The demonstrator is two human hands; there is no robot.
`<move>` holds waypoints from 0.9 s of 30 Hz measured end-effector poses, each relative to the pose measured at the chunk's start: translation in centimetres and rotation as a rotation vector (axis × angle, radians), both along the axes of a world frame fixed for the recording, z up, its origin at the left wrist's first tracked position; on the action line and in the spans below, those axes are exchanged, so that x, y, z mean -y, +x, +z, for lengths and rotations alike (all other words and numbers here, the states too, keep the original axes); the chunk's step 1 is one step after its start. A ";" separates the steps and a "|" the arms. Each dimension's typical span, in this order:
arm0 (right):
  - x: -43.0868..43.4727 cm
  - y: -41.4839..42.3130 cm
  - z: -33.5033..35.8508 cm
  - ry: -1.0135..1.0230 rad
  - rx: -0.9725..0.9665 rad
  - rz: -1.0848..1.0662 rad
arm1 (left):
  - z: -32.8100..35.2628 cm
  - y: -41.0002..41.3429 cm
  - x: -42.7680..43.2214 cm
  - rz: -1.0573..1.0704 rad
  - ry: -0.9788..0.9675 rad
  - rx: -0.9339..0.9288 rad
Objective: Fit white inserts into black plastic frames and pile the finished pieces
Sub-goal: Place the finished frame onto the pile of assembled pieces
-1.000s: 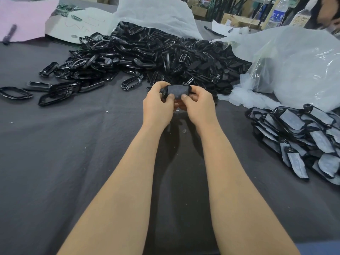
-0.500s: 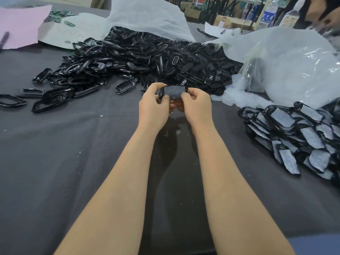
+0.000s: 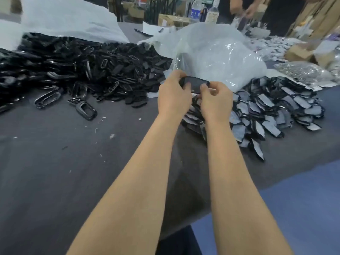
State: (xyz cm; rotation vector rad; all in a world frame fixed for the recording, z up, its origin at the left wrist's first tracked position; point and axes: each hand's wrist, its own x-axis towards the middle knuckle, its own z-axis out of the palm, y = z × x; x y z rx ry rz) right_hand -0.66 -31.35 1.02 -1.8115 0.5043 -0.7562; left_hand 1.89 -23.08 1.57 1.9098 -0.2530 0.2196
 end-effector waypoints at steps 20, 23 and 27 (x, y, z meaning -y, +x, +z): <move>2.8 -1.3 -2.7 -0.389 -0.174 -0.346 | -2.5 0.2 5.1 0.032 0.151 -0.046; -0.2 -0.3 -2.1 -0.390 -0.061 -0.232 | -1.8 0.8 2.3 0.070 -0.031 -0.036; -6.1 1.5 -1.7 -0.321 -0.002 0.095 | -1.5 2.1 -3.9 0.221 -0.159 -0.025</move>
